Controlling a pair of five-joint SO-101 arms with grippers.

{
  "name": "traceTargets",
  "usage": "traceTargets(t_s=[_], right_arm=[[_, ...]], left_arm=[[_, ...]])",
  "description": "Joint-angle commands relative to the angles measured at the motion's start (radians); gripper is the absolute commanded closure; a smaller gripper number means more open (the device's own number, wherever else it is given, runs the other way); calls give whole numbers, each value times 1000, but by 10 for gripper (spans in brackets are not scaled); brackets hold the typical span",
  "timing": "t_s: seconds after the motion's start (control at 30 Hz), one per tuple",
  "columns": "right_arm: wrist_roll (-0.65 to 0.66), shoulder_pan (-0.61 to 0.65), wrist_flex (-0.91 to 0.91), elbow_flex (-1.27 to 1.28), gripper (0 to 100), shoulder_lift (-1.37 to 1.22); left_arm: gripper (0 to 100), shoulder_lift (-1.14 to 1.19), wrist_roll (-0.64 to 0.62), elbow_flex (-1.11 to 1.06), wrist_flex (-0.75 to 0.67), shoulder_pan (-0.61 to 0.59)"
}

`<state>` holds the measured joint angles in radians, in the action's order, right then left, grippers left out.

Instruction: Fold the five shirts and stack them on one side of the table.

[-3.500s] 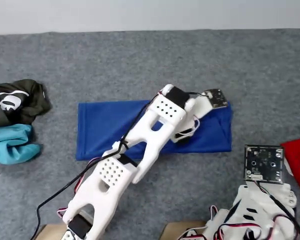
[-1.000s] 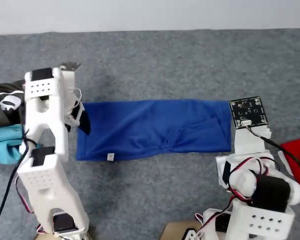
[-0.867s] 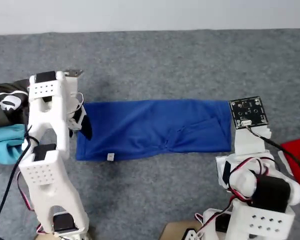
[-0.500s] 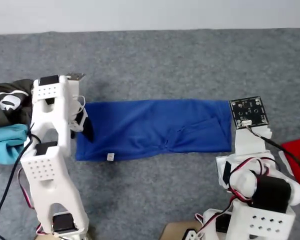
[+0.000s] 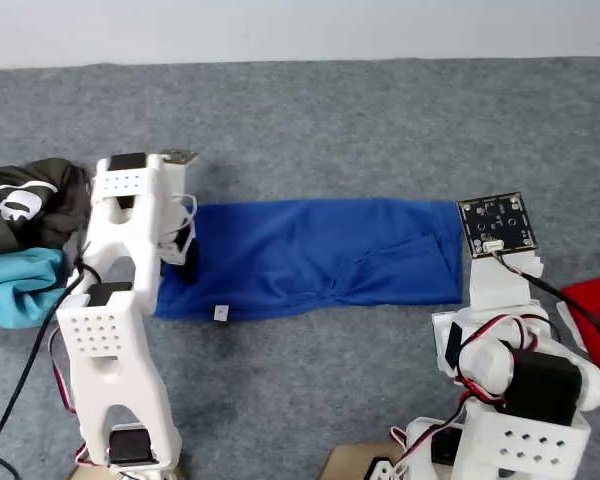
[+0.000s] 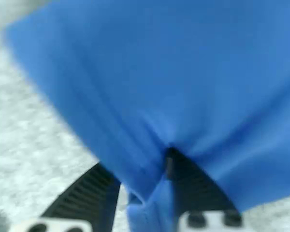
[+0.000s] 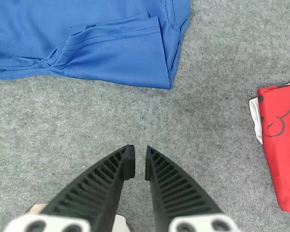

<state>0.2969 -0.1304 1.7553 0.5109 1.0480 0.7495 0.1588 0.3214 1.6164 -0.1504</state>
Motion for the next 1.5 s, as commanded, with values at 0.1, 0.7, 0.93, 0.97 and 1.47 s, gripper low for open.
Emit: traceTargets(t_s=[0.1, 0.7, 0.93, 0.97, 1.47], right_arm=[[-6, 7, 39, -46, 952, -4], [-6, 7, 39, -46, 952, -4], [-6, 7, 39, -46, 952, -4], [-6, 7, 39, -46, 952, -4], [-6, 8, 38, -46, 952, -4]], left_arm=[[998, 26, -14, 16, -17, -46], [998, 25, 112, 285, 141, -328], [998, -98, 101, 240, 141, -192], [998, -141, 91, 214, 141, -164], [998, -496, -66, 62, 140, 364]])
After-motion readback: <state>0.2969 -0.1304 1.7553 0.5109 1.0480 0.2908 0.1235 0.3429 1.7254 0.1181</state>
